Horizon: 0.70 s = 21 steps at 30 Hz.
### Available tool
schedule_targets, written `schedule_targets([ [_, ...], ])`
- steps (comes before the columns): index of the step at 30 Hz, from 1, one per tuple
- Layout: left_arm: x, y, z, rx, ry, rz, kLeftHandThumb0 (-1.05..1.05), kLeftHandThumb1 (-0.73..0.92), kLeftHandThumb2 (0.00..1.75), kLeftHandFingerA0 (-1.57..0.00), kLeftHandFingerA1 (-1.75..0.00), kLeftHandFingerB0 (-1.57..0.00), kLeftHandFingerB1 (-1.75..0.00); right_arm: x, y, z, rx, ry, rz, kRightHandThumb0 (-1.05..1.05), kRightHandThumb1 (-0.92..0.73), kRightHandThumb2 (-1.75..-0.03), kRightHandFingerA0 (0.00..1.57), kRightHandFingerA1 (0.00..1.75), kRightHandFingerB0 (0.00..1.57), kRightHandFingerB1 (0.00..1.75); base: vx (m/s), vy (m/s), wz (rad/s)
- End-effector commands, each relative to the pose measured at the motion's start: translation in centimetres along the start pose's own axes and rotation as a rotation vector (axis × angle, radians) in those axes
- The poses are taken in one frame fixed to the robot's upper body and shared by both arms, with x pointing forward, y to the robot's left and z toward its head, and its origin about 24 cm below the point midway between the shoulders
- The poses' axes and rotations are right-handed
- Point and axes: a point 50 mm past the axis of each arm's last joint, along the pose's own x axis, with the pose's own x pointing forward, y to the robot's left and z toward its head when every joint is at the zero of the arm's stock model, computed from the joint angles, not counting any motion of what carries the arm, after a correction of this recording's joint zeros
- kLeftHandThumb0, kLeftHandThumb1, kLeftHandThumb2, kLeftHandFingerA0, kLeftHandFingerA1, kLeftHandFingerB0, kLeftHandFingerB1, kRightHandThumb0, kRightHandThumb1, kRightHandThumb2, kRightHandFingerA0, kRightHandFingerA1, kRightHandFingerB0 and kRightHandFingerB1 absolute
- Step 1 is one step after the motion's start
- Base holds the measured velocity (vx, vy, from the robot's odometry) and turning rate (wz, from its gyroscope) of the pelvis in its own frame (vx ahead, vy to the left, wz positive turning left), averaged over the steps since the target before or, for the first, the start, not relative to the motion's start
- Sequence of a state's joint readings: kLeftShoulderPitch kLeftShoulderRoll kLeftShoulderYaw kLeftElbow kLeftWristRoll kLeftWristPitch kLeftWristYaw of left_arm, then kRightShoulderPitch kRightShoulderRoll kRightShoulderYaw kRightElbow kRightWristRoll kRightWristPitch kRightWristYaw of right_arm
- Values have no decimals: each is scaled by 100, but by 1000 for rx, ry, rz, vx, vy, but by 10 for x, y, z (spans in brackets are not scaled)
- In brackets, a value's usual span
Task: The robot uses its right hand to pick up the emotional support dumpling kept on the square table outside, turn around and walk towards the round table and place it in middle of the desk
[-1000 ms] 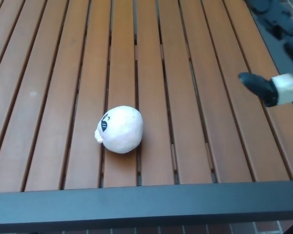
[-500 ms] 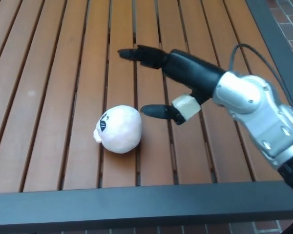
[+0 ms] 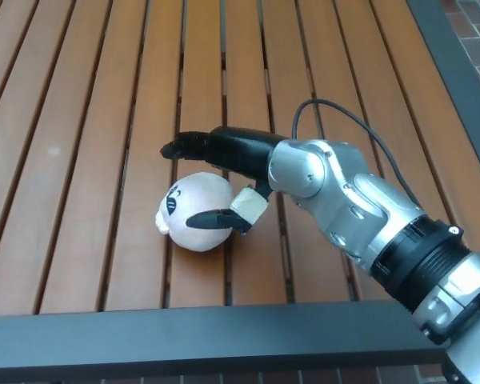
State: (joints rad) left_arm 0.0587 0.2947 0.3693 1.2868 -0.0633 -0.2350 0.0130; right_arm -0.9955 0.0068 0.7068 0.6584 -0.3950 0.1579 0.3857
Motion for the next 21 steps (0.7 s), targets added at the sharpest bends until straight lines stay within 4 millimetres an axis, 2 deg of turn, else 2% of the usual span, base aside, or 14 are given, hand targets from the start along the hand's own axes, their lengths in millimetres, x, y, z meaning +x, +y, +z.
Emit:
schedule_targets([
  [1,-1,1,5,-6,-77,-2,-6,45,99,-99,-109,-89,-83,6,6,4,-133,37,-26,-90,-55,-96,3,38,8,32,0,0,0],
  [3,-1,1,5,-6,-77,-2,-6,45,99,-99,-109,-89,-83,6,6,4,-134,38,-27,-90,-55,-96,3,38,8,32,0,0,0],
  [5,-1,-3,6,-4,-76,-6,-6,44,97,-99,-110,-89,-81,10,21,8,-235,44,-20,-87,-54,-98,0,43,6,38,0,0,0],
  [7,-1,-4,6,-7,-75,-10,-6,44,97,-99,-110,-89,-81,11,25,8,-259,48,-19,-87,-54,-98,0,43,6,38,0,0,0],
  [8,-1,-4,6,-6,-76,-10,-6,44,97,-98,-110,-88,-81,12,27,7,-267,52,-19,-85,-68,-62,3,46,9,36,0,0,0],
  [9,-1,-4,6,-5,-76,-11,-6,44,97,-98,-110,-88,-81,12,29,6,-274,55,-19,-85,-68,-62,3,46,9,36,0,0,0],
  [10,0,-5,6,-3,-74,-10,-9,45,97,-99,-107,-88,-81,12,39,4,-309,91,1,-81,-48,-91,0,48,7,43,0,0,0],
  [11,-1,-4,6,0,-71,-9,-9,46,98,-95,-108,-87,-81,12,47,1,-328,115,22,-67,-57,-57,1,50,8,38,0,0,0],
  [13,-1,-3,5,4,-69,-8,-9,46,98,-95,-108,-87,-81,11,53,-1,-338,127,39,-67,-57,-57,1,50,8,38,0,0,0],
  [14,-1,-3,4,-1,-66,-8,-8,44,101,-104,-109,-89,-85,10,59,-3,-376,119,27,-27,-60,-67,22,54,15,41,0,0,0],
  [15,-1,-4,3,-8,-62,-8,-8,44,101,-104,-109,-89,-85,8,67,-6,-422,104,10,-27,-60,-67,22,54,15,41,0,0,0],
  [20,-1,-4,2,-8,-59,-10,-8,44,101,-104,-109,-89,-85,5,70,-7,-436,103,2,-27,-60,-67,22,54,15,41,0,0,0],
  [21,-2,-5,1,6,-55,-12,-8,43,101,-104,-109,-90,-81,3,80,-13,-445,76,-36,-26,-68,-71,92,162,37,47,0,0,0],
])
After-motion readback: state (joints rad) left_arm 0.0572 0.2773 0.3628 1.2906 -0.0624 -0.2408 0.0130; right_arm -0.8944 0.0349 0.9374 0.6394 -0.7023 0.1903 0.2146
